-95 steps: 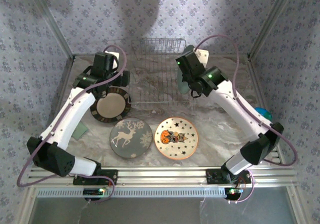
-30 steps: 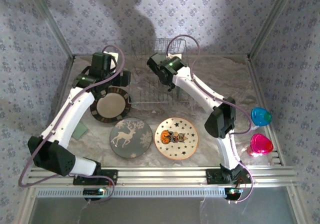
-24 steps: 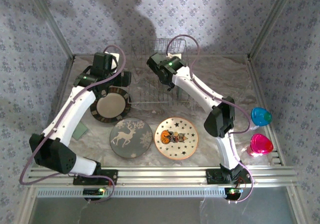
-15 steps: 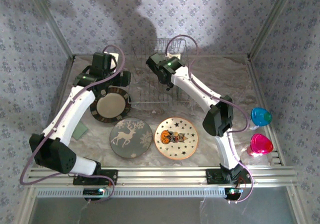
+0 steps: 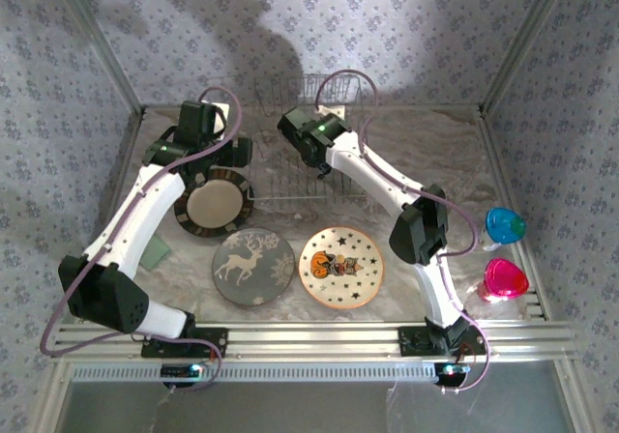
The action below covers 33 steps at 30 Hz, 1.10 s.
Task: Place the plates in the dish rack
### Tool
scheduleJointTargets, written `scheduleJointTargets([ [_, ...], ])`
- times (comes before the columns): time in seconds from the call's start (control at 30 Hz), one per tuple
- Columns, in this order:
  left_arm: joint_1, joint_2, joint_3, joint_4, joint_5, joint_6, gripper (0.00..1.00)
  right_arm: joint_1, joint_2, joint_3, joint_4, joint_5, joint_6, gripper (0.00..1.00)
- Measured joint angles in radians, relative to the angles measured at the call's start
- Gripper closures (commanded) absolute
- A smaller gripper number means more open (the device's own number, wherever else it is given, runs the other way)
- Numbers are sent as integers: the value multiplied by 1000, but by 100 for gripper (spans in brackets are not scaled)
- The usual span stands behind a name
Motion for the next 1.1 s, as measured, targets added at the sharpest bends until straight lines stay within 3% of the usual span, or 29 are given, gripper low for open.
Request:
scheduleJointTargets([
  [0.5, 6, 4, 0, 0, 8, -11, 1, 13, -20, -121, 65, 7, 53, 84],
  [0.8, 6, 4, 0, 0, 23, -18, 1, 2, -32, -166, 121, -7, 75, 83],
  [1.1, 6, 4, 0, 0, 25, -22, 1, 2, -49, -177, 128, -56, 85, 54],
])
